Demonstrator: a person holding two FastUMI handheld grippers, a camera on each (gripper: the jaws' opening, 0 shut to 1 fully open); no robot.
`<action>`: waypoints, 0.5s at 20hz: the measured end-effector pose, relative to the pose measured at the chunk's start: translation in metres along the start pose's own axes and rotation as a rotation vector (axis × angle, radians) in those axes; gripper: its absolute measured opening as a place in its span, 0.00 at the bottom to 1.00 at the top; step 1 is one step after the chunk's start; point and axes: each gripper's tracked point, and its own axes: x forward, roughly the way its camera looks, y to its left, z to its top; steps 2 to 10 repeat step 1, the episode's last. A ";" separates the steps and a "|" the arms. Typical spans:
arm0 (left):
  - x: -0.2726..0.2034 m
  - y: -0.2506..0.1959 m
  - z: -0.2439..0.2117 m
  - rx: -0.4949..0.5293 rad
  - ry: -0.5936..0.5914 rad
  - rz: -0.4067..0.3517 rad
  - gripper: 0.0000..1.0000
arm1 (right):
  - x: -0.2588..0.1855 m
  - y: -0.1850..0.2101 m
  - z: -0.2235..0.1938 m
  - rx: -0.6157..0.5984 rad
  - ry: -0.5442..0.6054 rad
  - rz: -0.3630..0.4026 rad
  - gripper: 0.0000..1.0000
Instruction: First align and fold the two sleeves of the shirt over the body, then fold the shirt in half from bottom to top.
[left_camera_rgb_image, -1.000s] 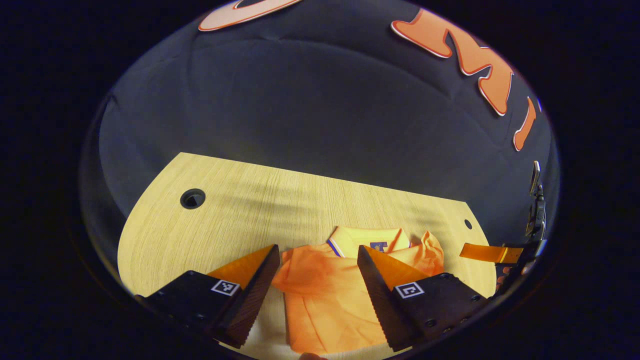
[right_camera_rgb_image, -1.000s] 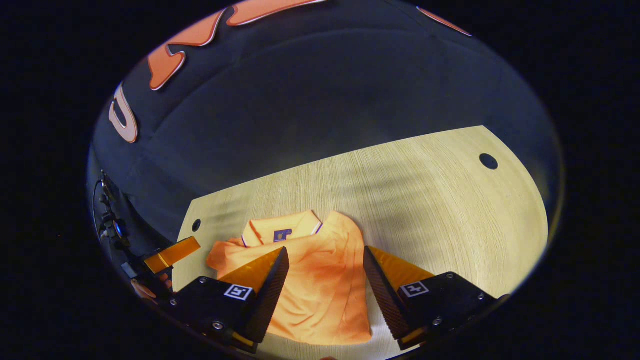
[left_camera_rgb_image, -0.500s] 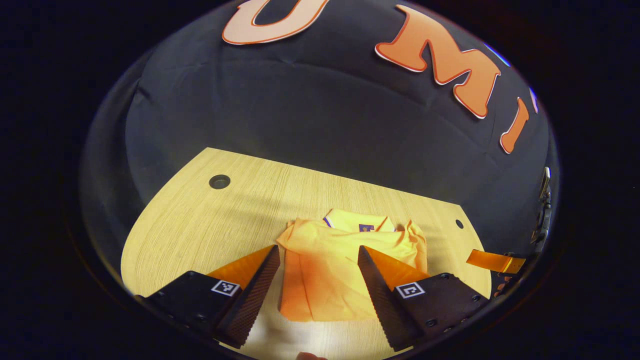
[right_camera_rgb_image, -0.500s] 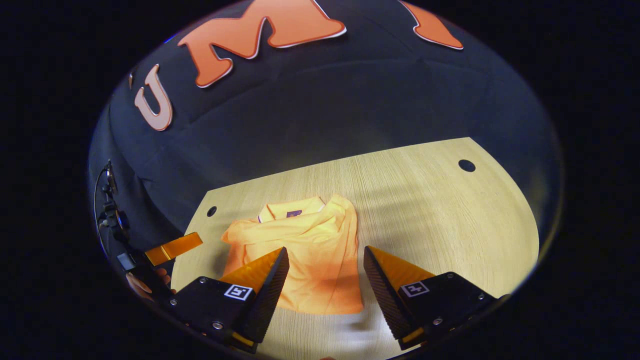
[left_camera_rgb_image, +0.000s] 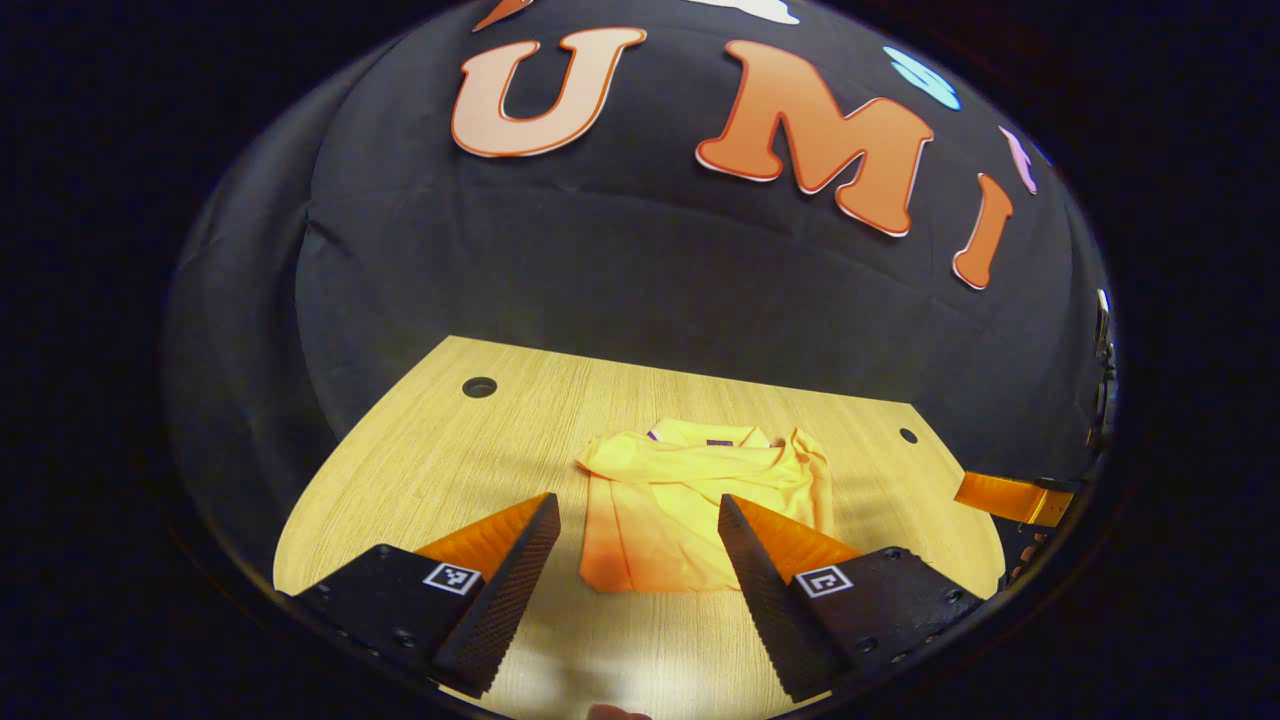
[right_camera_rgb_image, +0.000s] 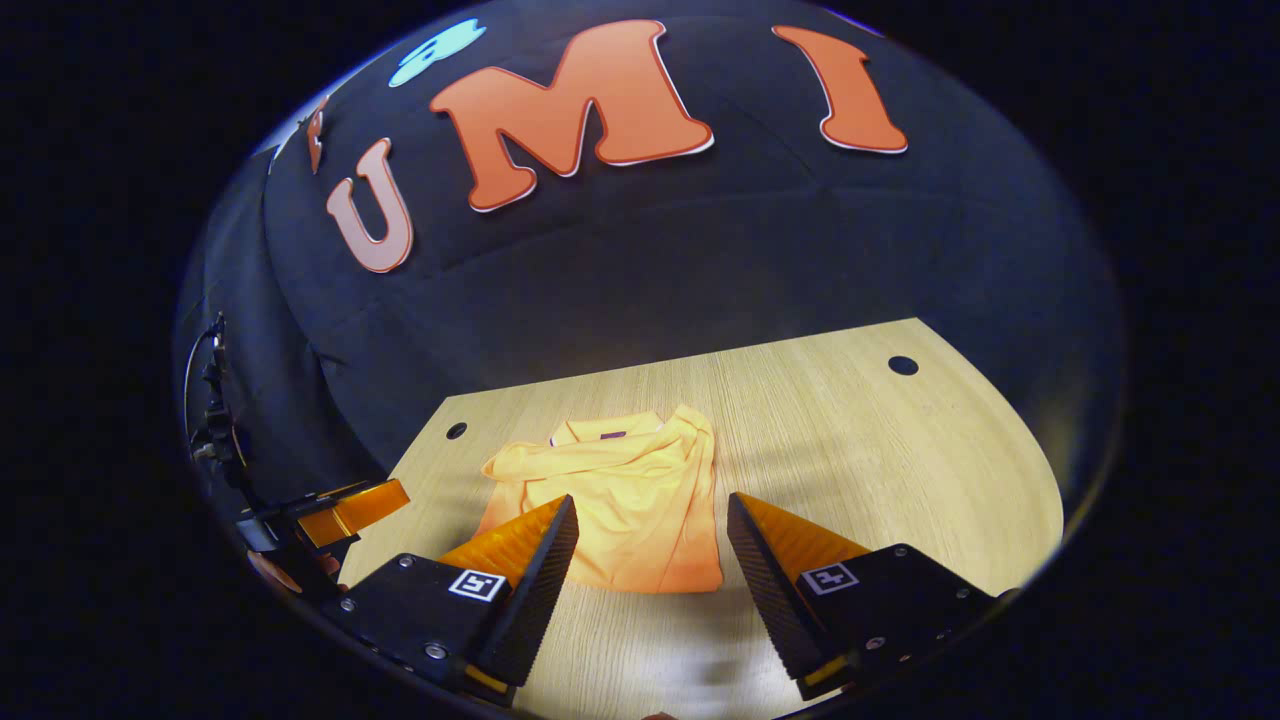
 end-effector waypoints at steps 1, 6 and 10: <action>-0.009 -0.003 0.004 0.014 -0.025 -0.003 0.98 | -0.008 0.002 0.003 -0.019 -0.020 -0.003 0.92; -0.009 -0.003 0.004 0.014 -0.025 -0.003 0.98 | -0.008 0.002 0.003 -0.019 -0.020 -0.003 0.92; -0.009 -0.003 0.004 0.014 -0.025 -0.003 0.98 | -0.008 0.002 0.003 -0.019 -0.020 -0.003 0.92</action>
